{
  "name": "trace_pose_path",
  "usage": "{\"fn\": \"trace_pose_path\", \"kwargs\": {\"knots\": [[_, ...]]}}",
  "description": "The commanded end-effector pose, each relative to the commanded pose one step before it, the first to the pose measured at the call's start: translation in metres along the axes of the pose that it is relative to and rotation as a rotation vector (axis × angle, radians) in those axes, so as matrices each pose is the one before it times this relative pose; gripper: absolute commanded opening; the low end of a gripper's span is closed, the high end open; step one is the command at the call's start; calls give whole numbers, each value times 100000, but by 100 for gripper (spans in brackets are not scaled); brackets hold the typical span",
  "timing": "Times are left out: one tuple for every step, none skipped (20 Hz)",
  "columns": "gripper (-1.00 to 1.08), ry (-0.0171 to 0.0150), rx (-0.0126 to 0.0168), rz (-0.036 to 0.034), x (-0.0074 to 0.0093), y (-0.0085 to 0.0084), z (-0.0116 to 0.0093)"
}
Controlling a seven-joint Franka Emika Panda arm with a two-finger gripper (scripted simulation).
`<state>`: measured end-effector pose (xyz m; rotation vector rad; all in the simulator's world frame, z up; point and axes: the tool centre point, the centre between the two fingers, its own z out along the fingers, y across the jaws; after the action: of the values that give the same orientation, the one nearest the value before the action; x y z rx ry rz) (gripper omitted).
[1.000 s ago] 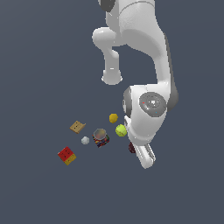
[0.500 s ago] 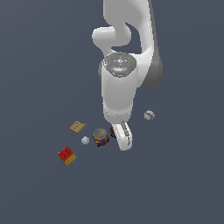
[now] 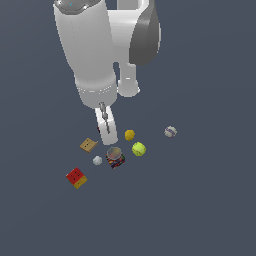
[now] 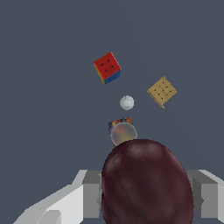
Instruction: Pick up a designated object from a clutter of objects.
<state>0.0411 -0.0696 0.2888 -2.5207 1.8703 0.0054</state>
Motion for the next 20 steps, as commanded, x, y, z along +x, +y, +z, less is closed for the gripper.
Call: {"fn": "trace_pose_path", "kwargs": {"knots": [[-100,-30,41,-40,1819,1463,-2305],[-100,0,0,0,728,550,-896],[-100,0,0,0,729,545,-893],[-100,0,0,0,730,541,-892],[-100,66,7,19,719,544,-911],[-100,0,0,0,732,531,-885],[-100,0,0,0,732,524,-881],[-100,67,-13,-11,702,508,-888],[-100,0,0,0,729,506,-865],[-100,47,-8,-11,684,477,-844],[-100,0,0,0,664,448,-777],[-100,65,-12,-21,583,399,-733],[-100,0,0,0,575,372,-661],[-100,63,-12,-25,493,321,-620],[-100,44,-8,-20,460,288,-560],[-100,0,0,0,446,266,-497],[-100,0,0,0,403,237,-446],[-100,60,-11,-32,318,192,-412],[-100,0,0,0,315,180,-345],[-100,42,-7,-24,243,140,-308]]}}
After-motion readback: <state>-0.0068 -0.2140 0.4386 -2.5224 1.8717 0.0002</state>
